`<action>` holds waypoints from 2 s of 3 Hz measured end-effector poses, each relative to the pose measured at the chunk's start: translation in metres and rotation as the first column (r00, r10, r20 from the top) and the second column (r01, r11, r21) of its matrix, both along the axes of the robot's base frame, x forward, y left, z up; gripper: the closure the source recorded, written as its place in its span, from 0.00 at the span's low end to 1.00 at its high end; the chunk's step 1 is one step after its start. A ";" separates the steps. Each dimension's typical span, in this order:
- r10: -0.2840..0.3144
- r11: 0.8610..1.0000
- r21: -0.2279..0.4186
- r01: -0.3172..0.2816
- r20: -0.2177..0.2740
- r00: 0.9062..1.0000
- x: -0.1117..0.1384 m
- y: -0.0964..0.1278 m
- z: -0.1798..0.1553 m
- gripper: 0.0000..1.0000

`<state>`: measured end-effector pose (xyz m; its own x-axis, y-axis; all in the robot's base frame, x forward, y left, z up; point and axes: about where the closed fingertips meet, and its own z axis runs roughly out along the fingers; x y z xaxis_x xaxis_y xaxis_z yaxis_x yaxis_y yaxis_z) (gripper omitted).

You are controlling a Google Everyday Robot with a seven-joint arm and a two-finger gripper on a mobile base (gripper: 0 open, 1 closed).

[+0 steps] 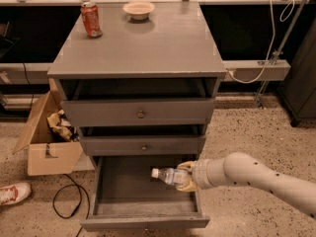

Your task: Pick blue plastic bottle from bottom drawer and place on counter

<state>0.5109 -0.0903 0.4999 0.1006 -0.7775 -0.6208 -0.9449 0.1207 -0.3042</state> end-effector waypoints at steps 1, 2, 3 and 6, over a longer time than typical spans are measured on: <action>0.039 0.999 0.020 -0.040 0.047 0.998 0.002 0.001 0.045 1.00; 0.088 0.996 0.003 -0.089 0.102 0.991 0.003 0.009 0.104 1.00; 0.131 0.991 -0.035 -0.127 0.164 0.978 0.013 0.012 0.171 1.00; 0.168 0.984 -0.101 -0.149 0.219 0.961 0.026 0.023 0.218 1.00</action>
Offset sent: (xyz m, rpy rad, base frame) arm 0.0085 0.0146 0.1959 -0.0380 -0.1943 0.1425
